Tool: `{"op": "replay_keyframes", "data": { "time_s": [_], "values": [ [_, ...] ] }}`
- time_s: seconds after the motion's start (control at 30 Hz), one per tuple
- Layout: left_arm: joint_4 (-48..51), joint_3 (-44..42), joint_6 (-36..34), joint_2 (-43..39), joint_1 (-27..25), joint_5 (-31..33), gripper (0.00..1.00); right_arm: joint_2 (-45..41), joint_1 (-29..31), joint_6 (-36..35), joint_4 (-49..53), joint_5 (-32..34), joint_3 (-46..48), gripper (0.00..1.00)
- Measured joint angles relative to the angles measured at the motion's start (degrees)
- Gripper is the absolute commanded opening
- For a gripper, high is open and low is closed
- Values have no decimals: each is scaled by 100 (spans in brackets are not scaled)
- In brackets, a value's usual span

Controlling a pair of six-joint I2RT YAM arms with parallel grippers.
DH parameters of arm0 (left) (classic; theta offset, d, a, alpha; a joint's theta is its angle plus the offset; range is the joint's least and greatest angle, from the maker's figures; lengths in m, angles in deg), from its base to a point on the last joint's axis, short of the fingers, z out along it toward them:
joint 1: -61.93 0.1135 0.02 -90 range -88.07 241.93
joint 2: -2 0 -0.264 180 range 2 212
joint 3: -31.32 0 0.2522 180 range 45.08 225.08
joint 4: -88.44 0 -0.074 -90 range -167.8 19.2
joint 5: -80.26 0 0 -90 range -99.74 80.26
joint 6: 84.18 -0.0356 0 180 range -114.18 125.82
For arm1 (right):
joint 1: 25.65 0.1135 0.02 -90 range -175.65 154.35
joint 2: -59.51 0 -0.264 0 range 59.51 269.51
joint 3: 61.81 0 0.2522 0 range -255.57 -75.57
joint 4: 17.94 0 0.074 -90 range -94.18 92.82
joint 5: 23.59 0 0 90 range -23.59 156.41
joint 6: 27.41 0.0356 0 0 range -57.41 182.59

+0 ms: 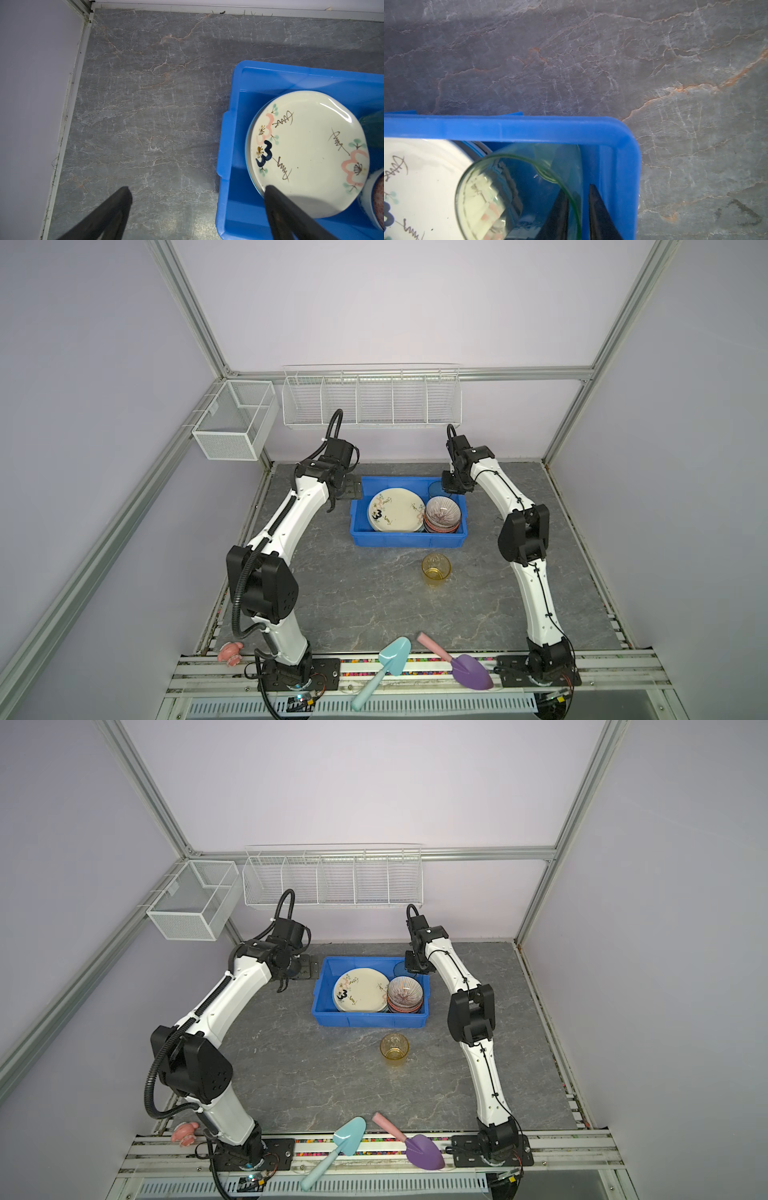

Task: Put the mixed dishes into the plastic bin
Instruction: 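Lower the green cup into the bin corner and open the right gripper, then reach the left gripper to the yellow glass cup while the right draws back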

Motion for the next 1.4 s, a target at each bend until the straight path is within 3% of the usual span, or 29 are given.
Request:
{"op": "replay_keyframes", "data": {
  "time_s": [0.43,0.63,0.93,1.0,1.07,1.23,1.4],
  "values": [
    [0,0,22,0,13,-2,99,-138,0,-17,11,42,-46,27],
    [0,0,48,0,31,-35,99,-975,20,-90,-33,109,356,34],
    [17,2,179,-17,24,-411,99,-2992,44,-203,-535,131,2192,76],
    [59,-17,245,-105,11,-632,99,-3442,55,-195,-704,74,2750,92],
    [33,-184,282,-356,-22,-898,99,-3880,59,-214,-870,9,3298,88],
    [299,-424,334,-1163,-518,-1222,100,-4983,59,-238,-1075,9,4535,88],
    [341,-564,671,-1440,-1714,-1331,98,-6024,15,-234,-1156,44,5523,88]
  ]
}}
